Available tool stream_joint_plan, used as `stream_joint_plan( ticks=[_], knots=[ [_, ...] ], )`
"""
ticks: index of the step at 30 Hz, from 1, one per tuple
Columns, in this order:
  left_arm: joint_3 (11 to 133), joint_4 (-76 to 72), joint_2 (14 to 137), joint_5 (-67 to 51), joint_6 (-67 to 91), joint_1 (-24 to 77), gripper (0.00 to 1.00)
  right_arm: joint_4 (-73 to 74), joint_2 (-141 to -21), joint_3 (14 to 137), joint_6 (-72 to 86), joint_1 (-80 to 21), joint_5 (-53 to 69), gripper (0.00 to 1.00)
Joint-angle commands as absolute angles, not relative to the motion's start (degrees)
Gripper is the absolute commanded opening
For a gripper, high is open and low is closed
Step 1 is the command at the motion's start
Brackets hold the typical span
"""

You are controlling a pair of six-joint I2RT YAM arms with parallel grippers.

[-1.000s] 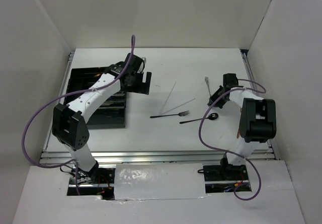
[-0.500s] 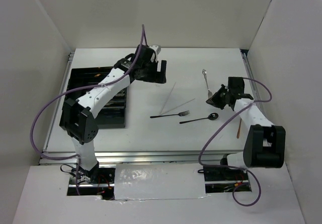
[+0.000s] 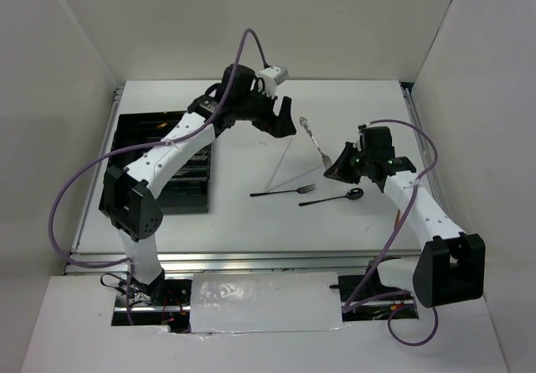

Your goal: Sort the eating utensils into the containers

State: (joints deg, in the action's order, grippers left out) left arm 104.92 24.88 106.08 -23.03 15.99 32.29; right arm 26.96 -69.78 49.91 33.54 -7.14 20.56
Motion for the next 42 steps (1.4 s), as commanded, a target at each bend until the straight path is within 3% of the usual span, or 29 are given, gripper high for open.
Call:
stream_joint_plan(
  ticks=[1,5,11,17,24,28,36,42],
  knots=[
    [106.00,31.63,102.49,-27.51,-4.80,33.58,0.94,32.86,-70.22,54.75,28.48,-8.87,22.15,0.00],
    [107.91,39.80,102.74,-27.86,-22.72,33.31,0.92,38.58,-70.40,56.77,24.70,-10.54,21.80,0.00],
    [112.16,48.96,105.21,-32.87,-35.58,33.40,0.85,46.92,-72.16,60.03,20.22,-11.78,24.43,0.00],
    [109.77,46.75,104.50,-36.91,-38.58,36.03,0.83,52.29,-73.39,61.17,16.62,-12.92,29.61,0.00],
    [117.93,57.10,111.95,-53.33,-41.22,35.68,0.83,55.27,-71.72,61.96,13.89,-14.68,32.78,0.00],
    [124.45,63.71,116.36,-54.31,-41.04,35.68,0.83,55.99,-71.90,63.10,13.10,-15.03,31.38,0.00],
    [113.65,56.08,111.97,-54.84,-37.88,35.68,0.84,54.84,-72.51,64.33,13.36,-15.20,32.78,0.00],
    [112.94,57.66,113.47,-54.40,-38.50,35.95,0.80,55.55,-73.13,64.42,12.66,-15.03,32.08,0.00]
  ],
)
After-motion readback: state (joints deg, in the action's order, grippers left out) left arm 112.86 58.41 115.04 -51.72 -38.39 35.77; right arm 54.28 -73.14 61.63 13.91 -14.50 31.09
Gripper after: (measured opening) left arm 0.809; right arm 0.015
